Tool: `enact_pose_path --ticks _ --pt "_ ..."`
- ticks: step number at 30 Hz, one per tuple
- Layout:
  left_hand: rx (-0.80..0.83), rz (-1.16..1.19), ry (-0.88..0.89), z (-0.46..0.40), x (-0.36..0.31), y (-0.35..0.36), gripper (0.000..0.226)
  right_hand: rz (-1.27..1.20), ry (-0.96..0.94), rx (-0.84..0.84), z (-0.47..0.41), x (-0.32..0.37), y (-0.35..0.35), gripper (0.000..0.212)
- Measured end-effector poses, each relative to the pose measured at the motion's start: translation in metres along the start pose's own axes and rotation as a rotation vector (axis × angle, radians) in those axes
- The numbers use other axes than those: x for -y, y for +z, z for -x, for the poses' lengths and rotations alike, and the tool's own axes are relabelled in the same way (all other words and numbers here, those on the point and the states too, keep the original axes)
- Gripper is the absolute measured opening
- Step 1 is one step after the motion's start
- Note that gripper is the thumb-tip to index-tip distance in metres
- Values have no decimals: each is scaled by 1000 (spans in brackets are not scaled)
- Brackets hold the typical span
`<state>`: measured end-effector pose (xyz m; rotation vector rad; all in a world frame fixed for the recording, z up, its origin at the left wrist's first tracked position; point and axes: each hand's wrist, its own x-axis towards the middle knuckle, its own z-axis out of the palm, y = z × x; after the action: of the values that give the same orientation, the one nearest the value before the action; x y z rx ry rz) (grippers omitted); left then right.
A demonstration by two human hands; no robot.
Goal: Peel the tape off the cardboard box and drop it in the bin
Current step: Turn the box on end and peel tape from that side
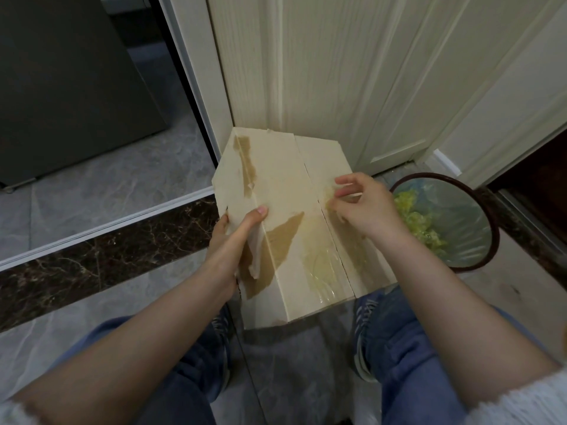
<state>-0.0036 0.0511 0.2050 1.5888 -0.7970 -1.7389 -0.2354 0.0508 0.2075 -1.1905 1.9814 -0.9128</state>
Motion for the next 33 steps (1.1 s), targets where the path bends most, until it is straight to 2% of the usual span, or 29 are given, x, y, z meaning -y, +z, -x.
enact_pose_path --ticks 6,10,15,20,23,26,28,31,33 --pt "5 6 -7 -1 0 0 115 70 5 -16 -2 -4 0 8" --pt "-3 -4 -11 -2 1 1 120 125 -26 -3 -2 -4 1 8" --pt "-14 0 -4 -1 0 1 114 256 -106 -5 2 -4 5 8" --pt "-26 -5 -6 -1 0 2 111 342 -222 -105 4 -7 8 10" --pt "-32 -6 -30 -2 -1 1 112 282 -222 -164 2 -10 7 8" --pt "-45 10 -36 -2 -1 2 102 247 -191 -177 2 -10 7 5" --pt "-40 3 -43 -2 -2 3 111 188 -124 -169 2 -7 5 4" --pt "-29 -2 -32 -1 -2 3 116 -62 76 -152 -1 -2 3 10" --pt "-28 -1 -30 -2 -2 3 112 -267 187 -172 -5 -4 3 14"
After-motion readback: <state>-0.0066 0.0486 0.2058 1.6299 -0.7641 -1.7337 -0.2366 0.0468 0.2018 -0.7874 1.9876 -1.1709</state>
